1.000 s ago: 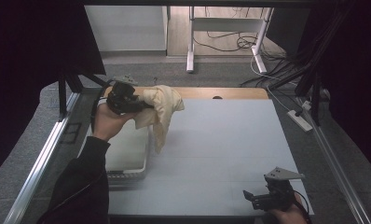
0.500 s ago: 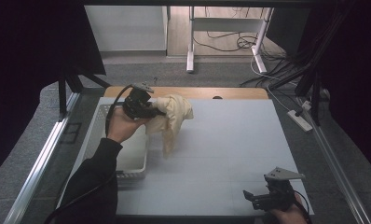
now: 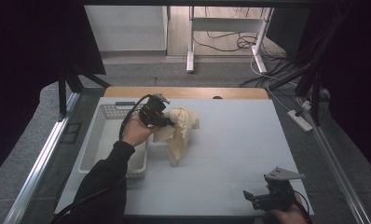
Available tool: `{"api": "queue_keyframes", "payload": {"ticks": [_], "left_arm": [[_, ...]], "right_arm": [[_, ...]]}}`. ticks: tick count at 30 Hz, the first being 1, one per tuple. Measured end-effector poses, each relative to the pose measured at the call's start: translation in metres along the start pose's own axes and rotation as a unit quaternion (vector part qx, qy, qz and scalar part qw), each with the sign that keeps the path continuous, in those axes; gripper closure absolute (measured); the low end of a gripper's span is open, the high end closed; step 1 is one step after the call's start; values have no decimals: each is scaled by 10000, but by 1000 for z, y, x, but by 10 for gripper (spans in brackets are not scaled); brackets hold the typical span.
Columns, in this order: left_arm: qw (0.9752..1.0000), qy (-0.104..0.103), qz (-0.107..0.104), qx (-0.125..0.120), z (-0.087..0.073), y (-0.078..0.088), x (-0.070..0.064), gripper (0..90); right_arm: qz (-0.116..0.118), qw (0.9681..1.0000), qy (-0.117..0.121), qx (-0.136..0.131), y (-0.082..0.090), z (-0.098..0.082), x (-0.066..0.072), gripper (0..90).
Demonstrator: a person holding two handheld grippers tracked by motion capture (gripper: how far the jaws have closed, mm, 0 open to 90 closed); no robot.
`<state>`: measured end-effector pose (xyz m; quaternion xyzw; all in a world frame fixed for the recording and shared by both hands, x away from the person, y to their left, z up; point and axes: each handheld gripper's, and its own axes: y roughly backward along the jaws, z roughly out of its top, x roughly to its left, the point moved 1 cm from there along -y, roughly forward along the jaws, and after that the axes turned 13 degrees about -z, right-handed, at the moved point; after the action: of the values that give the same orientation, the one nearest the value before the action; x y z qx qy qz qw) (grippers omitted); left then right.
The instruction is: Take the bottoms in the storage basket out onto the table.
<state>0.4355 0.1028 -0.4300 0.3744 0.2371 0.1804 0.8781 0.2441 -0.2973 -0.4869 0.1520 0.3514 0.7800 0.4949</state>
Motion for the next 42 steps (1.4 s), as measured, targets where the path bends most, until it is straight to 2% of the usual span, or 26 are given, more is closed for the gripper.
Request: {"api": "queue_keyframes", "payload": {"ticks": [11,18,23,29,42], "left_arm": [[9993,-72,-18,367,14,-29,-4,744],[9975,-150,-36,685,21,-52,-5,740],[9966,-137,5,815,23,-62,-8,736],[9950,-112,-65,987,21,-76,-8,731],[9944,-7,-298,1019,11,-91,1,711]], "right_arm": [[11,10000,28,-9,0,0,0,0],[23,10000,25,-14,1,0,0,0],[24,10000,32,-20,1,0,0,0],[19,10000,42,-17,1,0,0,0],[24,10000,43,-17,1,0,0,0]]}}
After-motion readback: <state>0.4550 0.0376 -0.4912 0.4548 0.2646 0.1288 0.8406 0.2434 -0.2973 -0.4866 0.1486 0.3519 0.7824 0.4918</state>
